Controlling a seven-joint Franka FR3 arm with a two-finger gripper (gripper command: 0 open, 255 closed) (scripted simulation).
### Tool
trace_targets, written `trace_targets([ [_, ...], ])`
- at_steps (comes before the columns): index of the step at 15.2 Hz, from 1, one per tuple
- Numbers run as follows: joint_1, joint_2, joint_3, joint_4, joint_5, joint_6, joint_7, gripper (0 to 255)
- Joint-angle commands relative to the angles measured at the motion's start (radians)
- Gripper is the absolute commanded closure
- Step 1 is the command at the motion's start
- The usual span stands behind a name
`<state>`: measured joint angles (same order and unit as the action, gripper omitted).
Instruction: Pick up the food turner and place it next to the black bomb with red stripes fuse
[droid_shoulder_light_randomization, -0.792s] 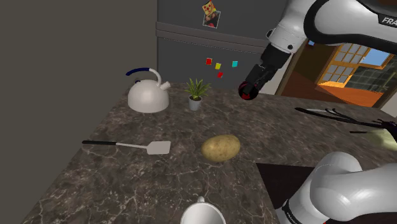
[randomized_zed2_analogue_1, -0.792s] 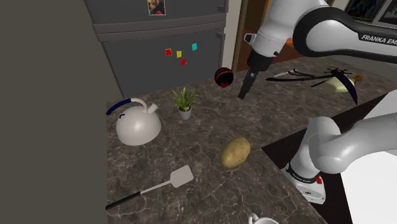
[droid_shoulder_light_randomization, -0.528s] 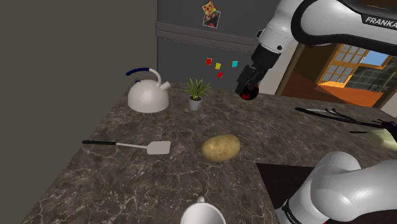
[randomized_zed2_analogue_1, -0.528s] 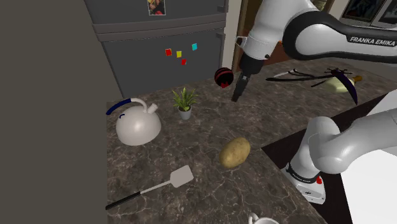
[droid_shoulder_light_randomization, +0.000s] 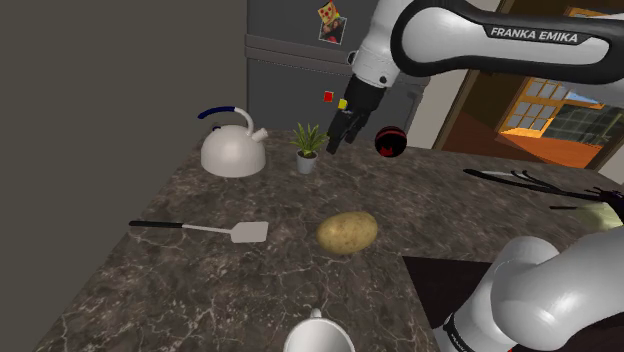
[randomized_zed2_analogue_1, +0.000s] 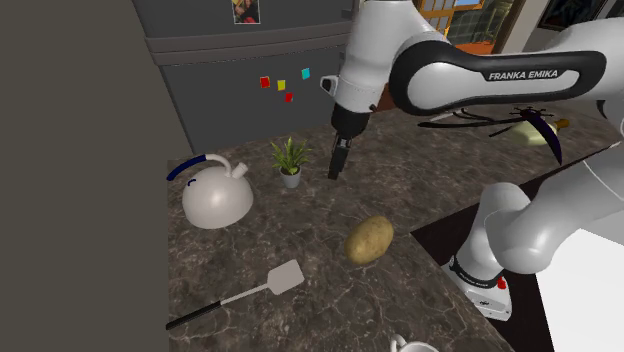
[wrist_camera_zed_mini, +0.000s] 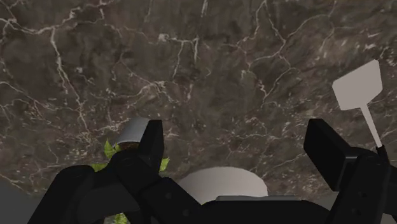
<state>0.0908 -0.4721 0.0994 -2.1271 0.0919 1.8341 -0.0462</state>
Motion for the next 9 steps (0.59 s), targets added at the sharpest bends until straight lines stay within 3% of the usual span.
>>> trace_targets([
  [1,0.019,0.052,0.024,0.016,0.002,0.028,-0.008,0],
  [9,0.081,0.303,0.111,0.184,-0.028,0.080,-0.038,0],
])
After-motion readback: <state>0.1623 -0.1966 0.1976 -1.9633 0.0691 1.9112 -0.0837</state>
